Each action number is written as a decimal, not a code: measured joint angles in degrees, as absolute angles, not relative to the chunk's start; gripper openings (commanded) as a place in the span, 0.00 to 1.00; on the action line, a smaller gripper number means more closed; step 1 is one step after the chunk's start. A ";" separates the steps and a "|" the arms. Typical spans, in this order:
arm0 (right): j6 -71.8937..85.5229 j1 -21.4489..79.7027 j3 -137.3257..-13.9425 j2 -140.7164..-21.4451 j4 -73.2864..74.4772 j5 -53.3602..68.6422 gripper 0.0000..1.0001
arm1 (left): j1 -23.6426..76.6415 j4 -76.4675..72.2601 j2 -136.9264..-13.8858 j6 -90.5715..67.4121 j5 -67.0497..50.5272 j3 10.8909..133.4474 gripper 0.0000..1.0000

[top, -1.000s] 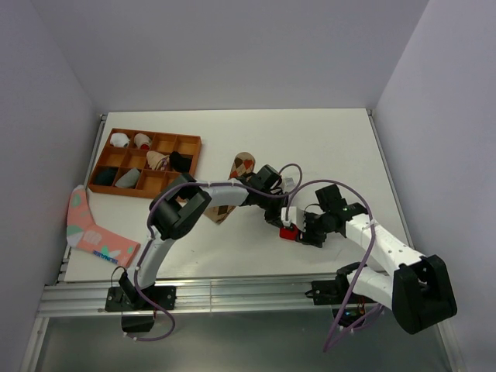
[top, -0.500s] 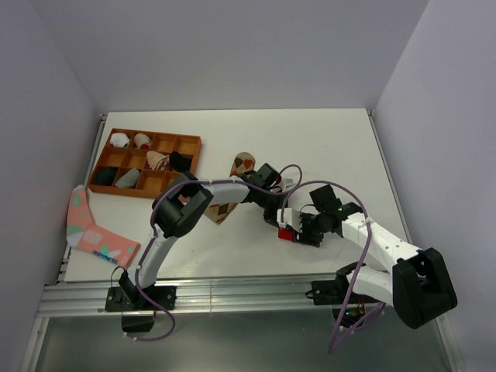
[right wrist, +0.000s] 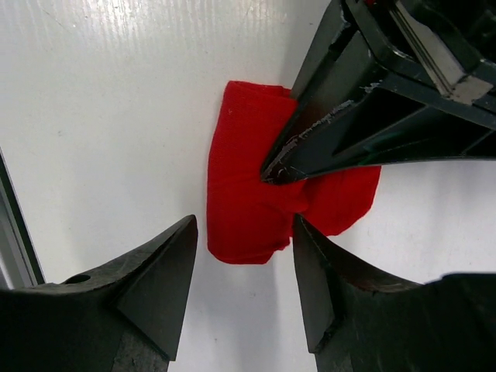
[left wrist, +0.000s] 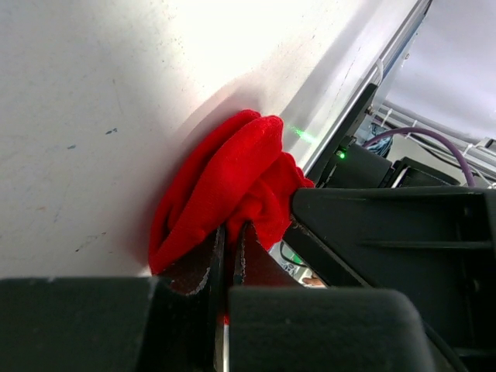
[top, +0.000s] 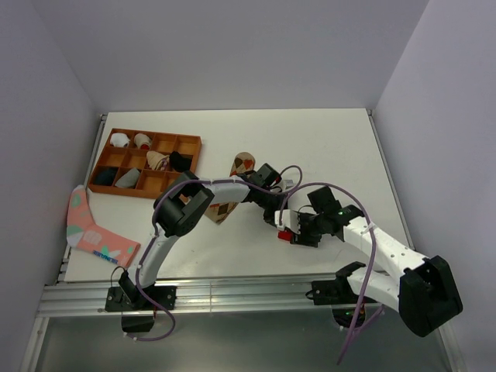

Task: Roll the socks
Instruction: Roll the sock at the center of the board.

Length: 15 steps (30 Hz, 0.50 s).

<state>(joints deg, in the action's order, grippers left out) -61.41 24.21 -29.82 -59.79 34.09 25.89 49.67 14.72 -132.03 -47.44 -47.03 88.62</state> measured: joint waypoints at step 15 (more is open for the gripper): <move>-60.12 26.87 -31.42 -67.90 31.90 23.11 0.28 | 49.65 14.15 -132.27 -47.48 -48.16 88.31 0.00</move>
<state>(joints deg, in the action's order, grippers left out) -60.12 26.87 -31.42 -67.90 31.90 23.11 49.65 14.15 -132.27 -47.48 -48.16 88.31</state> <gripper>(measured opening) 0.452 0.050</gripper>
